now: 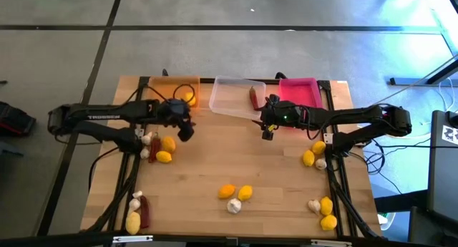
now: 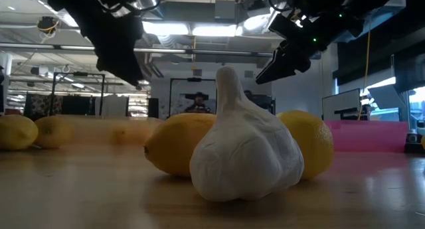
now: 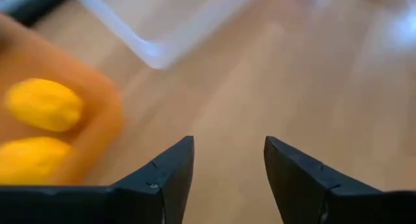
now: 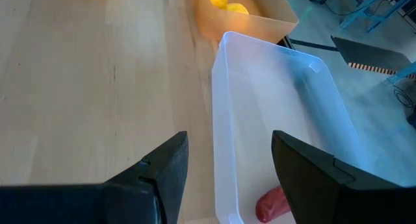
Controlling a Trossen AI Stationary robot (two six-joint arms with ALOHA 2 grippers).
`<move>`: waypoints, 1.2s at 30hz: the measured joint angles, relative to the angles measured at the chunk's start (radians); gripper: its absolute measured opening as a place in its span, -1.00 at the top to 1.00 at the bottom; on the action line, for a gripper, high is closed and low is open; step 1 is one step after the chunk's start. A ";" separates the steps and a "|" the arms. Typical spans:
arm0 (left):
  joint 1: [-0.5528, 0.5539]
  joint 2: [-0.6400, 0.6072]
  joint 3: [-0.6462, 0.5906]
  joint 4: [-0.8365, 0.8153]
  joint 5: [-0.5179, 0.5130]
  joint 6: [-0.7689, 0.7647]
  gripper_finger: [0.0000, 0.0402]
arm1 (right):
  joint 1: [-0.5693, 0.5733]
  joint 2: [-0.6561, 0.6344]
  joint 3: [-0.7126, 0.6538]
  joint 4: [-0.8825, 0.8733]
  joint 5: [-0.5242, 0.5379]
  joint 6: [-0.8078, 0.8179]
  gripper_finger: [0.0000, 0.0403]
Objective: Sort produce into baskets
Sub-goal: Put the yellow lemon into the orange bin
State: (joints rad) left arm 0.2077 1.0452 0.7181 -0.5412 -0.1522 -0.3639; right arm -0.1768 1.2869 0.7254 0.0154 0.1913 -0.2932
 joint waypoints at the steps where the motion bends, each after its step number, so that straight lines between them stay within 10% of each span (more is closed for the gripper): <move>1: -0.012 0.003 0.000 0.000 0.003 0.001 0.09 | 0.000 0.000 0.000 0.000 0.000 0.000 -0.07; 15: -0.022 0.031 0.000 0.021 0.054 -0.039 -0.29 | 0.000 0.000 0.000 -0.009 0.000 0.000 -0.07; 36: -0.199 0.031 -0.001 -0.476 0.080 -0.738 -0.30 | 0.000 0.000 0.000 -0.024 -0.001 0.008 -0.07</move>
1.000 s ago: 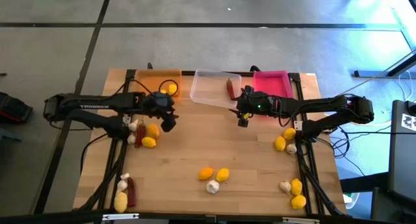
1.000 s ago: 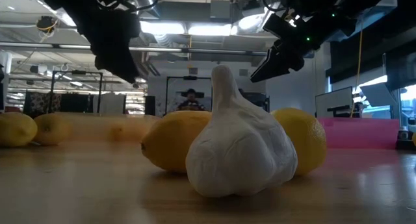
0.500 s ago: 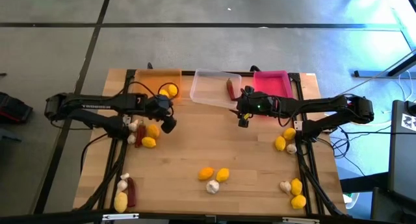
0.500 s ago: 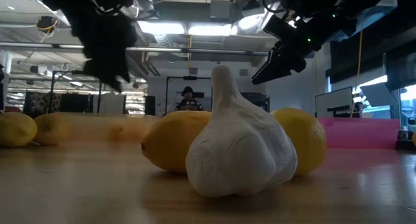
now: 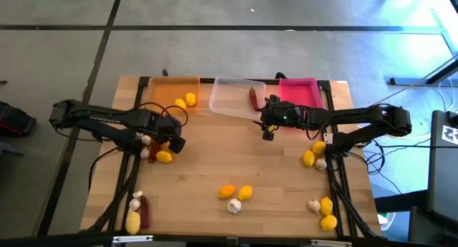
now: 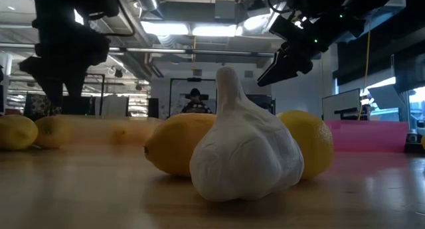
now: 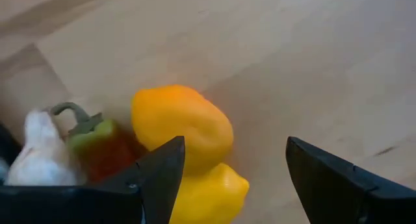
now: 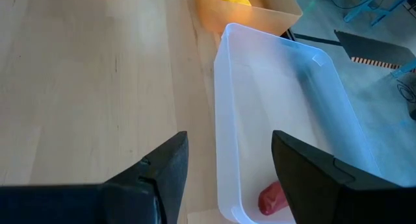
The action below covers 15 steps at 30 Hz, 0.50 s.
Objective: Sort produce into baskets
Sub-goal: Put the yellow lemon into the orange bin
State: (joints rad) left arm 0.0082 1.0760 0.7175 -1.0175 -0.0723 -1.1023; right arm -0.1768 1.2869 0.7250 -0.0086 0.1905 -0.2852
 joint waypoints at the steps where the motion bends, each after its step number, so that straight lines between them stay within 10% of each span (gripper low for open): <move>1: -0.005 0.000 -0.005 -0.001 -0.004 -0.008 -0.30 | 0.000 0.000 0.000 0.000 0.000 0.000 -0.07; 15: -0.029 0.000 -0.125 0.051 -0.026 -0.167 -0.30 | 0.000 0.000 0.000 -0.001 0.000 0.000 -0.07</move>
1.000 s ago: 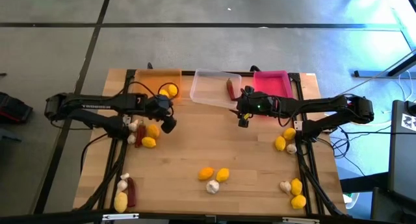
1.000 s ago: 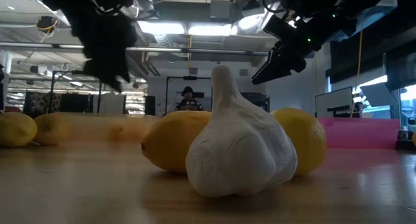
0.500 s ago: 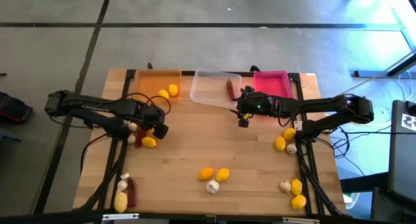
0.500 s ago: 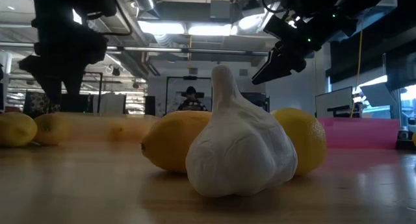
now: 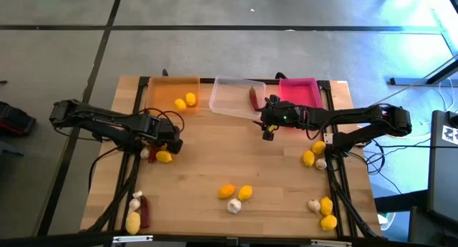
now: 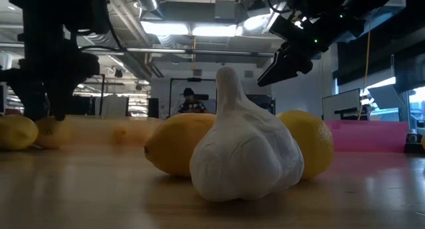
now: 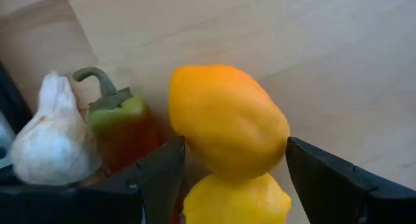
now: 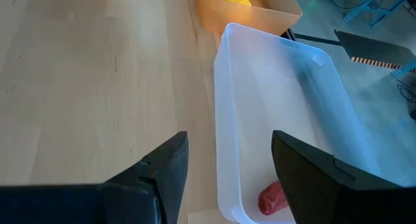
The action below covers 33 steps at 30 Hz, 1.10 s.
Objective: Sort produce into baskets
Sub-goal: Put the yellow lemon into the orange bin
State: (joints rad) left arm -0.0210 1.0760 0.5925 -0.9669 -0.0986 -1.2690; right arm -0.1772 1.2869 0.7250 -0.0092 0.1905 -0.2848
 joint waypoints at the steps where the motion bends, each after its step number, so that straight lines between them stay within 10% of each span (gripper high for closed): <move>1: 0.001 -0.001 -0.007 0.020 -0.002 0.001 -0.30 | 0.000 0.000 0.000 0.000 0.000 0.000 -0.07; 20: 0.002 0.000 -0.031 0.080 -0.139 0.194 -0.29 | 0.000 0.000 0.000 -0.004 0.000 0.000 -0.07; 33: 0.002 -0.002 -0.029 0.069 -0.154 0.431 0.14 | 0.000 0.000 0.000 -0.035 0.000 0.000 -0.07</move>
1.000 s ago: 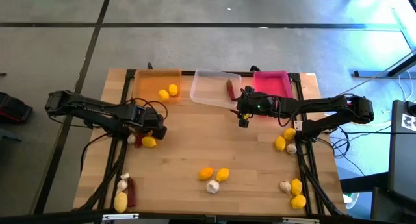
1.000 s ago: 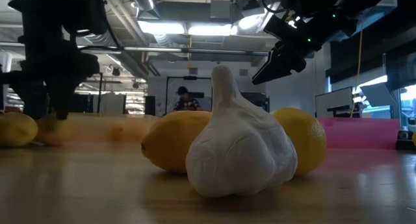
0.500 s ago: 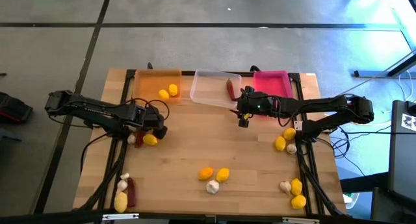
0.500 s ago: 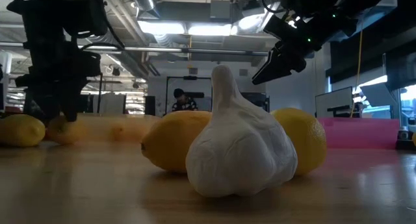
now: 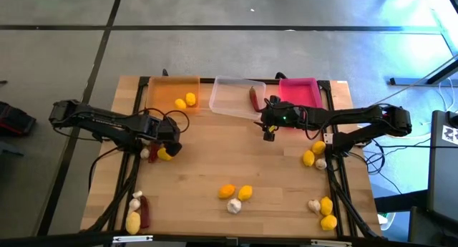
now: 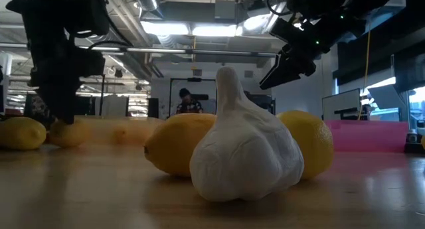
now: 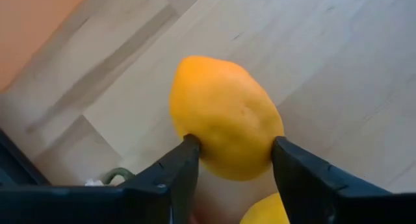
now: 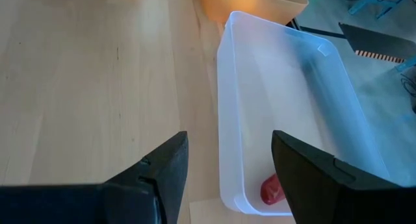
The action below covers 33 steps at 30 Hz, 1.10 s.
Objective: Sort produce into baskets
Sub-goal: Put the yellow lemon into the orange bin
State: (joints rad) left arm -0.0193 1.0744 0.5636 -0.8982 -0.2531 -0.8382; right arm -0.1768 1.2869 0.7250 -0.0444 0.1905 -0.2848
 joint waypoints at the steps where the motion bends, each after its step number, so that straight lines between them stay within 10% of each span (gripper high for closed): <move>1: 0.000 0.000 0.000 0.000 0.000 0.010 0.16 | 0.000 0.000 0.000 -0.001 0.000 0.000 -0.07; 25: 0.000 -0.092 0.099 0.002 -0.124 0.032 0.36 | 0.000 0.000 0.000 -0.003 0.000 0.024 -0.07; 33: 0.002 -0.092 0.099 0.015 -0.123 0.059 0.03 | 0.000 0.000 0.000 -0.003 0.000 0.025 -0.07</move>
State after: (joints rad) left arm -0.0170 0.9825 0.6628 -0.8836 -0.3763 -0.7793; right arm -0.1768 1.2869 0.7250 -0.0479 0.1905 -0.2600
